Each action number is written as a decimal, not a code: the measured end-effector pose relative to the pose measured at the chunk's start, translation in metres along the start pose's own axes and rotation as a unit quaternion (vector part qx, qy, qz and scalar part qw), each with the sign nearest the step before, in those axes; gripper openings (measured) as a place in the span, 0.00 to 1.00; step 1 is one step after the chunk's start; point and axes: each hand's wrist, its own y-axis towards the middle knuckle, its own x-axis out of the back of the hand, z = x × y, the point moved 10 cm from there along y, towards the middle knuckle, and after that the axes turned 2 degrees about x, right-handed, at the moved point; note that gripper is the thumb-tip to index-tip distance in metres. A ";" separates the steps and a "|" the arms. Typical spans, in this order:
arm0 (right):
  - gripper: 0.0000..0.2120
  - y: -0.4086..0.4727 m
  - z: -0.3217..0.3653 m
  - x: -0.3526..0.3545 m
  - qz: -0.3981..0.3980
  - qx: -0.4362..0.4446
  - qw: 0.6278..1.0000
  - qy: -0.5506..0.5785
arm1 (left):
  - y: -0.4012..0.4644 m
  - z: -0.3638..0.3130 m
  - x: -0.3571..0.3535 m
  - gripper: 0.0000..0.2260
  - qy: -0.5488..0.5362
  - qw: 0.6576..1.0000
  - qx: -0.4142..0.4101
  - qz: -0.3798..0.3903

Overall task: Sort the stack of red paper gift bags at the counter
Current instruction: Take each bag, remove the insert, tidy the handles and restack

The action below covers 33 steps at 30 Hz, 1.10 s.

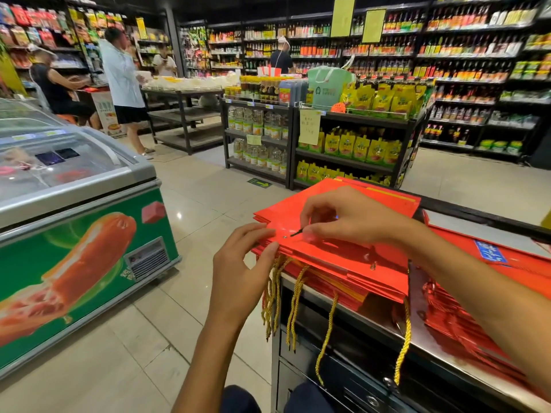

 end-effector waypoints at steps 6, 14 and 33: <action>0.03 0.021 0.002 -0.008 0.035 0.001 0.998 -0.058 | -0.003 -0.001 0.002 0.09 -0.008 1.000 -0.003 -0.009; 0.03 0.025 0.010 -0.006 0.042 0.026 0.993 -0.106 | -0.005 -0.005 0.005 0.11 0.011 0.999 -0.051 -0.008; 0.10 0.020 0.025 -0.005 0.048 0.033 0.995 -0.085 | -0.007 -0.003 0.004 0.12 0.022 0.998 -0.055 -0.002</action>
